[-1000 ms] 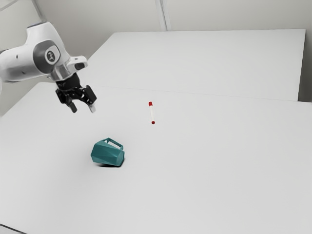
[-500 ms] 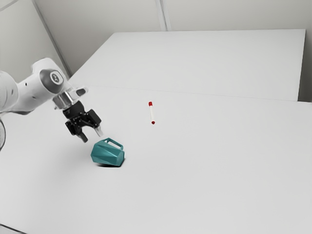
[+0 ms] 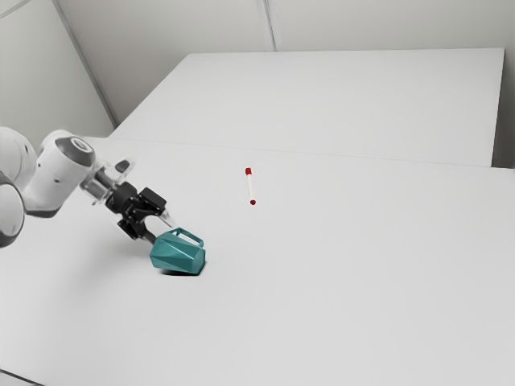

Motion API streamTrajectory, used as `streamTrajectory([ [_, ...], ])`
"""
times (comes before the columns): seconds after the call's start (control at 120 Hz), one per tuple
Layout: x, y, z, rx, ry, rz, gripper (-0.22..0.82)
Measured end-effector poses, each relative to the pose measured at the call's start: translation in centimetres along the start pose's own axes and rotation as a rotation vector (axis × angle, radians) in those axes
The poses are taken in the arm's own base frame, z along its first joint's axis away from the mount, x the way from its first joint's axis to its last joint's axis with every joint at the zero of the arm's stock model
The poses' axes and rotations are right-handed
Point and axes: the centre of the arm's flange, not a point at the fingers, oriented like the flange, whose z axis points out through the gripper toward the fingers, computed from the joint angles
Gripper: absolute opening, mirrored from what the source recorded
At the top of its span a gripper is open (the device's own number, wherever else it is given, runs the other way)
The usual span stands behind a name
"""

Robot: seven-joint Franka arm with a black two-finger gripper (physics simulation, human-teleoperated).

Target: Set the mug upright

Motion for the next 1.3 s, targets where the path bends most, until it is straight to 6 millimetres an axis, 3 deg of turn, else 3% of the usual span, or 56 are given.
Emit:
streamTrajectory([
  [0.108,0.1,-0.1,0.6,-0.030,0.001,0.019,0.58],
  [0.342,-0.3,-0.2,2.2,-0.065,-0.016,0.051,0.32],
  [0.5,-0.5,-0.3,2.5,-0.080,-0.013,0.066,0.06],
  [0.633,-0.5,-0.3,2.6,-0.085,-0.006,0.079,-0.04],
  [0.833,-0.2,1.1,2.8,-0.079,0.001,0.118,-0.11],
  [1.3,-0.3,6.2,3.3,-0.049,0.031,0.205,-0.18],
])
